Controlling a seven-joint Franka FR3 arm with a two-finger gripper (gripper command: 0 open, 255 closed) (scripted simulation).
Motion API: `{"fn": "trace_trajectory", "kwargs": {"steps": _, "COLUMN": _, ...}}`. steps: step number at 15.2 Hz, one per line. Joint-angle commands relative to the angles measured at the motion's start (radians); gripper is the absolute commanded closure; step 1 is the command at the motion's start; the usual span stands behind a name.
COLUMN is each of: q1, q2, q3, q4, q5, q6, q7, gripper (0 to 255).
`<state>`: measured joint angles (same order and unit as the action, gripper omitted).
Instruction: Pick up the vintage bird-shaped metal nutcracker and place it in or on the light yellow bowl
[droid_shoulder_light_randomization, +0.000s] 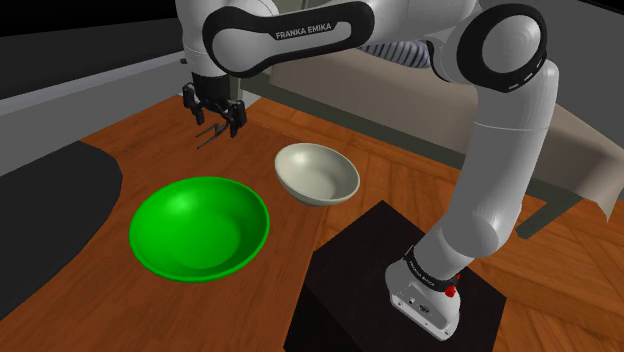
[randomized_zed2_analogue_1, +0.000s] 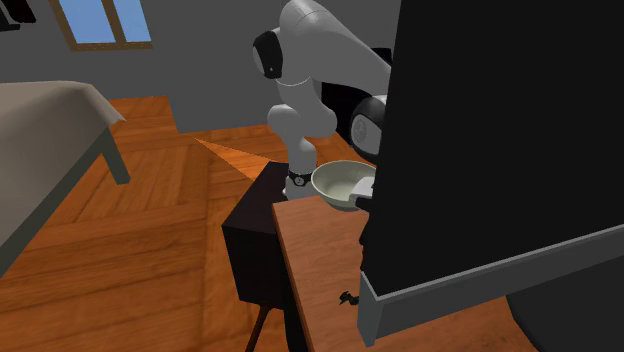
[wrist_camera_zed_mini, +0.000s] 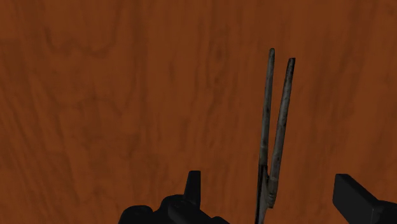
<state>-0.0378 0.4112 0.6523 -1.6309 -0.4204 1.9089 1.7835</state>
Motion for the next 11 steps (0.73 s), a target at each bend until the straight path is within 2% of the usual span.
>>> {"fn": "trace_trajectory", "kwargs": {"steps": 1, "q1": 0.0, "q2": 0.0, "q3": 0.0, "q4": 0.0, "q5": 0.0, "q6": 0.0, "q7": 0.0, "gripper": 0}}
{"fn": "trace_trajectory", "kwargs": {"steps": 2, "q1": 0.0, "q2": 0.0, "q3": 0.0, "q4": 0.0, "q5": 0.0, "q6": 0.0, "q7": 0.0, "gripper": 255}}
{"fn": "trace_trajectory", "kwargs": {"steps": 11, "q1": 0.0, "q2": 0.0, "q3": 0.0, "q4": 0.0, "q5": 0.0, "q6": 0.0, "q7": 0.0, "gripper": 255}}
